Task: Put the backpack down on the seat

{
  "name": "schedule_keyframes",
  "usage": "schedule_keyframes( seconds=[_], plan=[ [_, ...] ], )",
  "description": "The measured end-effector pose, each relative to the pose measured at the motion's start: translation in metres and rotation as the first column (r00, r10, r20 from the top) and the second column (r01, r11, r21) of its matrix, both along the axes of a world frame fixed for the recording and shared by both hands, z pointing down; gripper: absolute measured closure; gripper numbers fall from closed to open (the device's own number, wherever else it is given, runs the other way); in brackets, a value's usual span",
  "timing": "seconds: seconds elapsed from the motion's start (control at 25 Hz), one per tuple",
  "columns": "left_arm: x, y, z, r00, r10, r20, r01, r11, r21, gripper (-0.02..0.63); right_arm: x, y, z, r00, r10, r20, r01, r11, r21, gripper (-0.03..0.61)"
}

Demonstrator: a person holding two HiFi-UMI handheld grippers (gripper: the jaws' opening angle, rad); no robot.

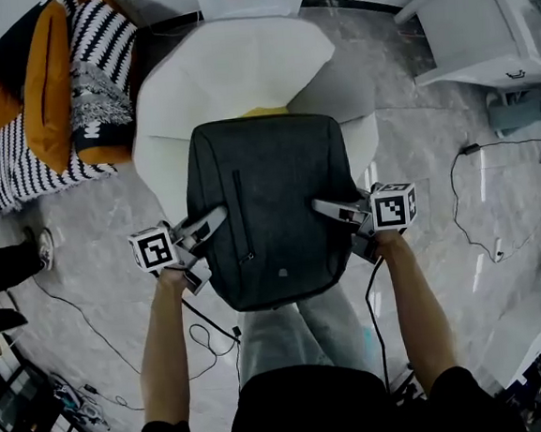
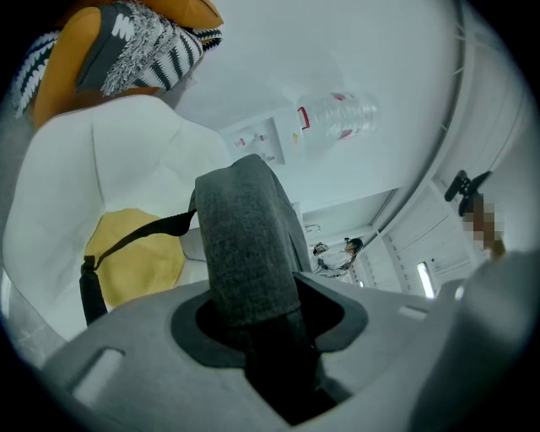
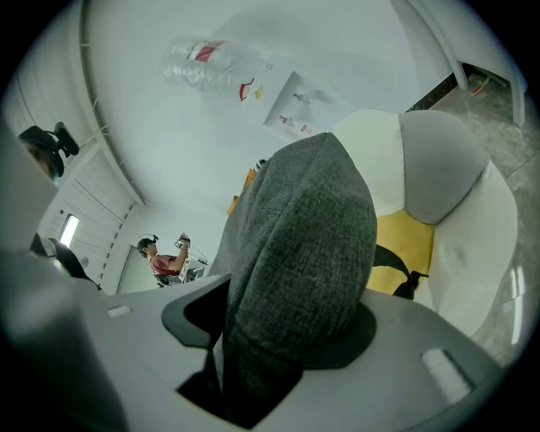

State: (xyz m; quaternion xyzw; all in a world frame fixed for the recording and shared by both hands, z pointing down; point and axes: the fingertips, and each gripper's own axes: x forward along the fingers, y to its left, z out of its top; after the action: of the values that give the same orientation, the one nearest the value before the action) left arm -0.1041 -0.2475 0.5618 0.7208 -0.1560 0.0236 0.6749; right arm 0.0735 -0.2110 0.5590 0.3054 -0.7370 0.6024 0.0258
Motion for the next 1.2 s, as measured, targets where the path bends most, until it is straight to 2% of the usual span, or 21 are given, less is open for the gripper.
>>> schedule_keyframes(
  seconds=[0.16, 0.28, 0.4, 0.64, 0.88, 1.04, 1.2],
  plan=[
    [-0.011, -0.016, 0.031, 0.999, 0.024, 0.028, -0.026, 0.997, 0.073, 0.445, -0.008, -0.012, 0.031, 1.000, -0.011, -0.005, 0.011, 1.000, -0.007, 0.327],
    [-0.007, -0.017, 0.056, 0.999, 0.025, 0.020, -0.026, 0.998, 0.060, 0.445, -0.005, -0.013, 0.056, 1.000, -0.004, -0.010, 0.004, 1.000, -0.009, 0.326],
    [-0.005, -0.023, 0.080, 0.999, 0.045, 0.027, -0.047, 0.995, 0.083, 0.445, -0.003, -0.016, 0.079, 1.000, 0.005, -0.010, -0.005, 1.000, -0.003, 0.325],
    [0.006, -0.024, 0.118, 1.000, 0.021, 0.005, -0.021, 1.000, 0.008, 0.445, 0.003, -0.021, 0.119, 1.000, 0.002, -0.008, -0.002, 1.000, -0.010, 0.326],
    [0.007, -0.032, 0.149, 0.998, 0.024, 0.053, -0.027, 0.998, 0.053, 0.445, 0.009, -0.030, 0.152, 1.000, -0.018, 0.014, 0.018, 1.000, 0.007, 0.325],
    [0.018, -0.035, 0.163, 1.000, 0.006, 0.005, -0.006, 1.000, 0.022, 0.448, 0.014, -0.034, 0.173, 1.000, -0.026, 0.011, 0.026, 1.000, -0.007, 0.324],
    [0.025, -0.038, 0.196, 1.000, 0.001, 0.009, -0.001, 1.000, 0.027, 0.449, 0.024, -0.038, 0.203, 0.999, -0.035, -0.004, 0.035, 0.999, -0.012, 0.323]
  ],
)
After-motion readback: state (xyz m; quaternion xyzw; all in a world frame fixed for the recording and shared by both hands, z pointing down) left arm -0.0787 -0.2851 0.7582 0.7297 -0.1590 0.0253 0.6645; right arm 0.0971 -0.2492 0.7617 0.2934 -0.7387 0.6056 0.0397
